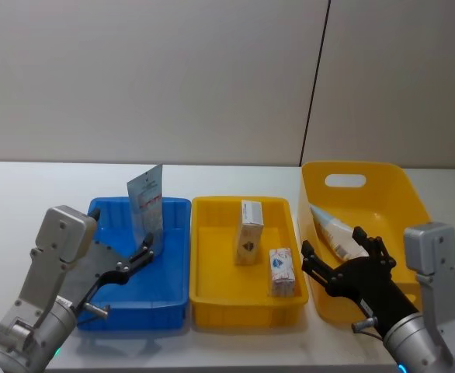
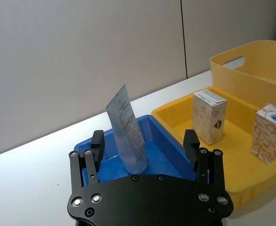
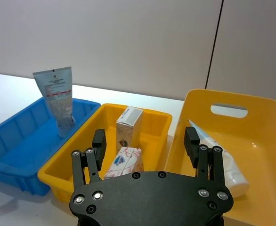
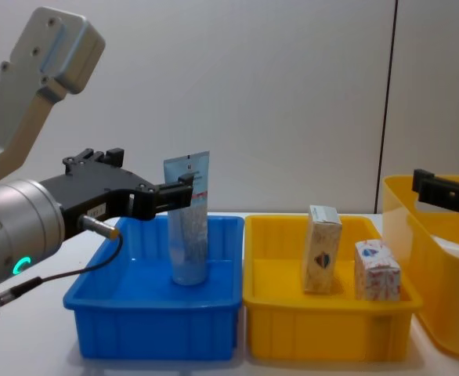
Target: Bimanual collaborative sorting of washing and personal care products
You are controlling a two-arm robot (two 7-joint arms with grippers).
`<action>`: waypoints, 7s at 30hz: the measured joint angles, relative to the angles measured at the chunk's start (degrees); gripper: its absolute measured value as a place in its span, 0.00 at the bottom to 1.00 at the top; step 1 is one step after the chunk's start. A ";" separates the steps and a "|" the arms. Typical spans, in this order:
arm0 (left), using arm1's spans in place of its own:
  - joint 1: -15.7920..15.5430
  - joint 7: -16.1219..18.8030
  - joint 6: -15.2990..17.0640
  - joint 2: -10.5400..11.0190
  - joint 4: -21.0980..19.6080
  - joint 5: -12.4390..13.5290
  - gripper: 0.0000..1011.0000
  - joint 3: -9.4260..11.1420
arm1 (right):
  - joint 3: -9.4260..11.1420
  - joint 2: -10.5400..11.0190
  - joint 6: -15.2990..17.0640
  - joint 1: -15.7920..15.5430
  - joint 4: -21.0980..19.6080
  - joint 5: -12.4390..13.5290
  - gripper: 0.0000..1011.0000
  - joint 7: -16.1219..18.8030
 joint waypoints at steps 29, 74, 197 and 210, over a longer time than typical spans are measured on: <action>0.00 0.05 0.02 0.00 0.00 0.07 0.99 0.00 | -0.15 0.61 2.94 -0.25 -1.43 1.02 0.99 1.50; 0.00 0.05 0.01 0.00 0.00 0.06 0.99 0.00 | -6.75 -6.39 19.33 6.67 6.85 -5.74 0.99 -5.08; 0.00 0.05 0.01 0.00 0.00 0.06 0.99 0.00 | 7.42 -14.77 11.00 15.86 8.76 -9.39 0.34 -14.55; 0.00 0.05 0.01 0.00 0.00 0.06 0.99 0.00 | 9.38 -14.45 19.89 16.12 11.72 -10.95 0.34 -17.09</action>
